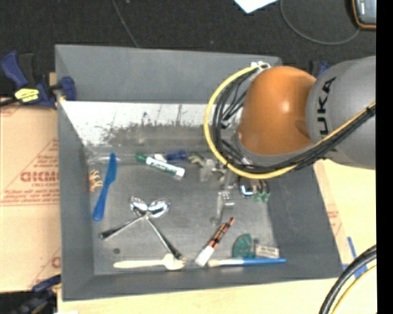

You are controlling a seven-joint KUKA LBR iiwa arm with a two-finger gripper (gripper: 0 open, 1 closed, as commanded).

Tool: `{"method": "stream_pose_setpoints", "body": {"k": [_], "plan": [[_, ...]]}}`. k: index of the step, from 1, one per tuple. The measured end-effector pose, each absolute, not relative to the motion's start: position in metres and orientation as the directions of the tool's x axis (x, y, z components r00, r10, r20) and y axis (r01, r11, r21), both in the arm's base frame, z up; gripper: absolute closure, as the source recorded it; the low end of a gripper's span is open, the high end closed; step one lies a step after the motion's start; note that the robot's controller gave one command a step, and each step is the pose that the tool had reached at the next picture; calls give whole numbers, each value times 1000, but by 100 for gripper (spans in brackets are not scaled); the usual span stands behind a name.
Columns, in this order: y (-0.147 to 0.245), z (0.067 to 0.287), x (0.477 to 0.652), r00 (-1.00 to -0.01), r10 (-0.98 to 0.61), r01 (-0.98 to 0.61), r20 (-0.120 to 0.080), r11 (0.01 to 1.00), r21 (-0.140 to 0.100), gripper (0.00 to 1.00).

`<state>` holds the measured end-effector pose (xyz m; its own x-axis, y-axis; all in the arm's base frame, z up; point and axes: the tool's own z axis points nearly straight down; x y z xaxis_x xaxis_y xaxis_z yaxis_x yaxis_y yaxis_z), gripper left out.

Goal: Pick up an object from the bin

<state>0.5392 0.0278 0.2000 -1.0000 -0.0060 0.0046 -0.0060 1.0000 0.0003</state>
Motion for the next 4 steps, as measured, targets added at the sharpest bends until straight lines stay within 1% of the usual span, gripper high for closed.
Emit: {"method": "stream_pose_setpoints", "body": {"k": [1,2,3,4], "plan": [[28,204,541,-1000,-5,-5,-4,1000,1,0],[9,105,515,-973,-232,-232,-5,973,-1,0],[11,128,511,-938,-346,-346,-9,938,-2,0],[10,100,503,-888,-460,-460,0,888,0,0]]}}
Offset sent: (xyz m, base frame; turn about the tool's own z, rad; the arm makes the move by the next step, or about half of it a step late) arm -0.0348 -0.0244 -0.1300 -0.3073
